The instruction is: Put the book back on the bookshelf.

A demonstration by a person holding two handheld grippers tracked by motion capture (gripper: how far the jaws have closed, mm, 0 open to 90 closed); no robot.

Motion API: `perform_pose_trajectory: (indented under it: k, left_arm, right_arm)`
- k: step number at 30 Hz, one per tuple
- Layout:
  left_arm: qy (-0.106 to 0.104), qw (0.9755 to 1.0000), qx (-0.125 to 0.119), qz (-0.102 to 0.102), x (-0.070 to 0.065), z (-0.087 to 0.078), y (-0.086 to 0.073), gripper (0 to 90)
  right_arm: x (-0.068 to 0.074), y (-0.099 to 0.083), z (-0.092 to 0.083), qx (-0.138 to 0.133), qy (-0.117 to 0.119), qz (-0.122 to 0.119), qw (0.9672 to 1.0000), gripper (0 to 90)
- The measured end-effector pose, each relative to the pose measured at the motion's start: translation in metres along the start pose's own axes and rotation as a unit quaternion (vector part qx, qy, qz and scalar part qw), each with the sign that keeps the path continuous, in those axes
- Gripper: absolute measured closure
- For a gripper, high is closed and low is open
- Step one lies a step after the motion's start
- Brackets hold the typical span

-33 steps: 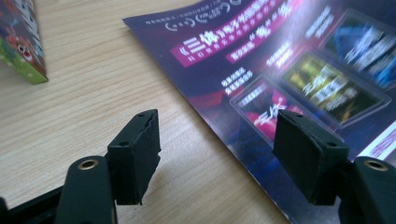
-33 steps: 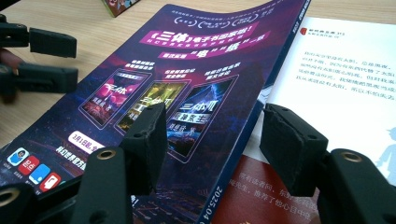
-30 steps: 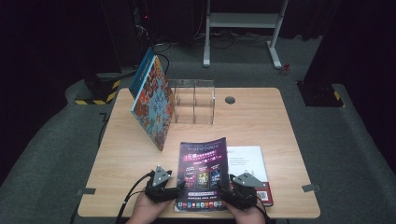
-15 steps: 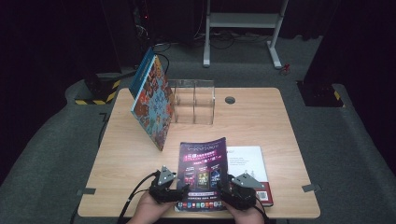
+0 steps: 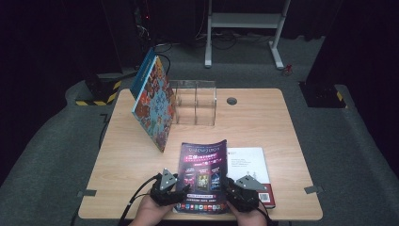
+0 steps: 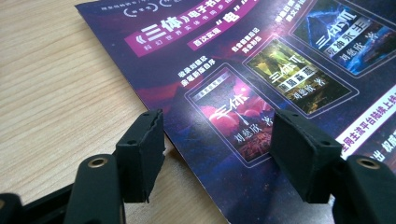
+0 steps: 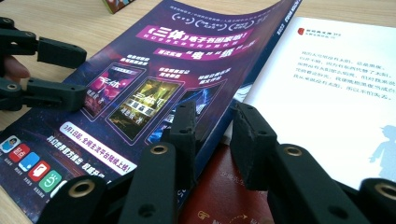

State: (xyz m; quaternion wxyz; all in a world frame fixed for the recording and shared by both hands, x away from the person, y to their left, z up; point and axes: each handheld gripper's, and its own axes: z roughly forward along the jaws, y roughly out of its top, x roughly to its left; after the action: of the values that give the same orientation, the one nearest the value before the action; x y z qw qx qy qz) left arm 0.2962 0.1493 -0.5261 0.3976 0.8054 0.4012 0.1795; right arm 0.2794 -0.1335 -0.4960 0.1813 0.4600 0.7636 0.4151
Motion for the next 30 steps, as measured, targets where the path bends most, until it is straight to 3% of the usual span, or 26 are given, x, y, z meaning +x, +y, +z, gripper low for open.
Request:
perform_pose_trajectory:
  k: [5,7,9,12,18,23,24,27,30]
  left_arm:
    - [-0.005,1.0000,0.004,-0.003,0.003,0.000,0.000,35.6]
    - [-0.010,0.9999,0.004,-0.007,0.003,0.001,0.000,36.1]
    - [-0.010,0.9999,0.004,-0.003,0.002,0.001,0.000,36.4]
    - [-0.006,0.9999,0.001,0.012,0.000,0.000,0.001,37.6]
    - [-0.012,0.9998,0.001,0.013,-0.001,0.002,0.001,37.7]
    - [-0.021,0.9993,0.002,0.030,-0.005,0.004,0.004,37.7]
    - [-0.027,0.9993,0.003,0.025,-0.008,0.005,0.004,37.7]
    - [-0.031,0.9989,0.002,0.034,-0.012,0.007,0.006,37.7]
    - [-0.033,0.9989,0.003,0.034,-0.011,0.007,0.006,37.7]
  right_arm:
    - [0.000,0.001,-0.001,-0.006,0.002,0.001,1.0000,70.6]
    - [-0.002,0.001,0.000,-0.003,0.011,0.014,0.9998,59.5]
    - [-0.002,0.000,0.001,-0.003,0.005,0.016,0.9998,50.3]
    - [-0.003,0.001,0.002,-0.003,-0.008,0.026,0.9996,45.3]
    - [-0.004,0.001,0.000,-0.003,-0.012,0.033,0.9994,43.2]
    - [-0.008,0.001,0.000,-0.001,-0.011,0.032,0.9994,41.7]
    - [-0.009,0.002,-0.001,-0.001,-0.011,0.038,0.9992,41.6]
    - [-0.014,0.001,-0.003,-0.001,-0.004,0.051,0.9987,41.6]
    - [-0.014,0.002,-0.003,0.003,-0.003,0.051,0.9987,42.7]
